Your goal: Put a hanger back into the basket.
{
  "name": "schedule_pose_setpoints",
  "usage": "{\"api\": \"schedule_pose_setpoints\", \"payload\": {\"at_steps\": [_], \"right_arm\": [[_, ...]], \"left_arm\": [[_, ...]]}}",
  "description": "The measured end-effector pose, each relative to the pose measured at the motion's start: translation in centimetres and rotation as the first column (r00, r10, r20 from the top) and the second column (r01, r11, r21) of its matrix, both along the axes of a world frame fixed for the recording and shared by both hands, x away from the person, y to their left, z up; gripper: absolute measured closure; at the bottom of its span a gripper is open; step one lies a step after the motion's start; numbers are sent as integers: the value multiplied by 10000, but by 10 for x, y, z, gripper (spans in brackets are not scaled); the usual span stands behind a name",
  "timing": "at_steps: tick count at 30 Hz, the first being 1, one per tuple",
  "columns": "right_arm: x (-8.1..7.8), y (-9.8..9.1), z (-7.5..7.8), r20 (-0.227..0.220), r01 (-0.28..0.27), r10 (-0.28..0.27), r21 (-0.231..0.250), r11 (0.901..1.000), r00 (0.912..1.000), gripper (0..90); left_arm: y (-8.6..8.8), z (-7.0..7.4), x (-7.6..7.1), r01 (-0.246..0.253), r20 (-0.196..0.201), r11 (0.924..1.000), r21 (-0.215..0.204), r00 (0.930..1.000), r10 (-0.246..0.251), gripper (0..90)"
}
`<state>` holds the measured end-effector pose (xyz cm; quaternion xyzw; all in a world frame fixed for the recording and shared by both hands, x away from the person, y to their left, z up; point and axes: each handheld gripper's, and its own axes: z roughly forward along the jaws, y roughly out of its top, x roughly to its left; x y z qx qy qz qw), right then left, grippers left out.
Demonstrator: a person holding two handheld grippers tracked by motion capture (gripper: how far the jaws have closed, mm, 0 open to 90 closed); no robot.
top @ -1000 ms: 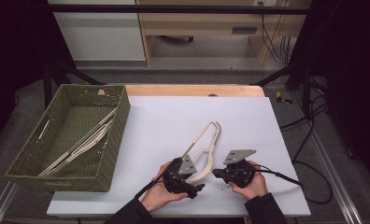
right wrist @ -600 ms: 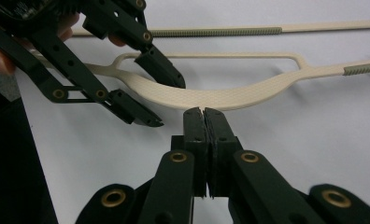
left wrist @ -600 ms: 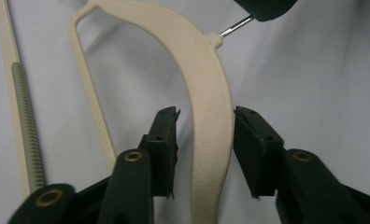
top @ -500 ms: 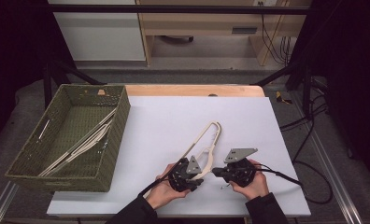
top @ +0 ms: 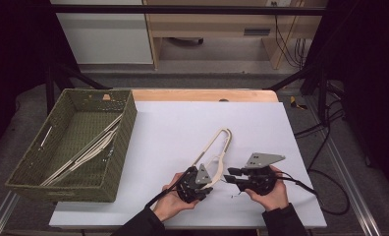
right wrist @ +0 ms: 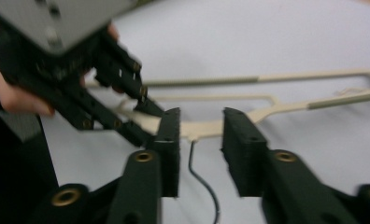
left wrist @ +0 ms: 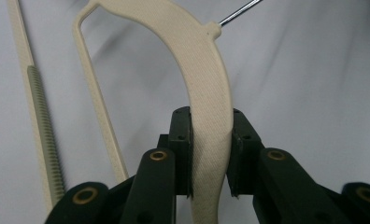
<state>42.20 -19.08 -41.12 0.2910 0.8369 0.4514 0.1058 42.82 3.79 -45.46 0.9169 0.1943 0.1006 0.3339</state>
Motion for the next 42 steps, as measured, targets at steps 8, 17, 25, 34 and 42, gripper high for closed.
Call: {"api": "schedule_pose_setpoints", "payload": {"at_steps": [8, 17, 25, 34, 42], "right_arm": [[-5, -33, 21, 861, 1354, -1516, 1702, 9761, 9847, 395], [3, -56, 8, 843, 2837, -3011, 1726, 9433, 9498, 196], [6, -60, -8, 481, 3221, -3301, 1260, 9383, 9427, 152], [6, -61, -17, 306, 3239, -3288, 1078, 9399, 9439, 147], [5, -60, -18, 210, 3225, -3261, 997, 9413, 9451, 134]], "left_arm": [[6, 7, -6, -68, 65, 9998, -167, 10000, 69, 755], [23, 20, -11, -388, 173, 9974, -609, 9991, 399, 768], [41, 31, -10, -778, 284, 9929, -904, 9963, 807, 782], [63, 46, -3, -1635, 527, 9796, -1165, 9839, 1705, 809], [86, 51, 6, -2524, 687, 9593, -1266, 9625, 2623, 846]]}}
